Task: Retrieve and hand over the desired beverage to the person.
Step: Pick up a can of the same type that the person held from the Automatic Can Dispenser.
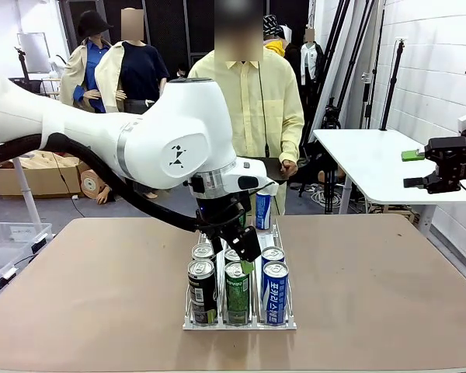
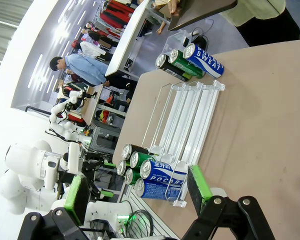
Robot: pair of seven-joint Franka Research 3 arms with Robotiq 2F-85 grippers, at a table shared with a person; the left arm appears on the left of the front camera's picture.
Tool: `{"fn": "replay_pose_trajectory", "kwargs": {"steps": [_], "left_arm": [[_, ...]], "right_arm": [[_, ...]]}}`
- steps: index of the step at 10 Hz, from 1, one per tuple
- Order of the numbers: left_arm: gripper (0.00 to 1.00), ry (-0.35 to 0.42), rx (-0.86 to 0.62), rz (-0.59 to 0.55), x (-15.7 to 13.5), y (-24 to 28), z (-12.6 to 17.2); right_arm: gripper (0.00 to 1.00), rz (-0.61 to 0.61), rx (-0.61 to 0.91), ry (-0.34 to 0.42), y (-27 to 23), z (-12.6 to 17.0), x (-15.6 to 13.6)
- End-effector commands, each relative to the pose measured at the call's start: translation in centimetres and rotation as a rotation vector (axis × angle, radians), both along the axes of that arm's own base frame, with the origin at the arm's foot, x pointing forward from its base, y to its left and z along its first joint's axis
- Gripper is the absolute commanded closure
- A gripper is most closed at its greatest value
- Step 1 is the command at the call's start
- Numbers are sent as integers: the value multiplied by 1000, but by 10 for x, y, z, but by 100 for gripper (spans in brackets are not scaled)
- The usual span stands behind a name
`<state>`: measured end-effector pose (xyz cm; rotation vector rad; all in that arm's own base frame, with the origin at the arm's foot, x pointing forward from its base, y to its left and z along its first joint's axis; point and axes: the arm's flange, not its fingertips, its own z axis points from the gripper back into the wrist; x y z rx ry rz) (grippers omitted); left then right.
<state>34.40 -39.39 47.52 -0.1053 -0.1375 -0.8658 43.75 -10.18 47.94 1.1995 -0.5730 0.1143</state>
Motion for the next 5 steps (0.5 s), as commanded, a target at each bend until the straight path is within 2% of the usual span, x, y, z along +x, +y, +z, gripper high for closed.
{"fn": "replay_pose_trajectory", "kwargs": {"steps": [1, 5], "left_arm": [[0, 39, 59, 11, 6, -15, 4], [0, 85, 101, 78, 6, -33, 0]], "right_arm": [[0, 7, 9, 1, 0, 2, 0], [0, 7, 9, 1, 0, 2, 0]]}}
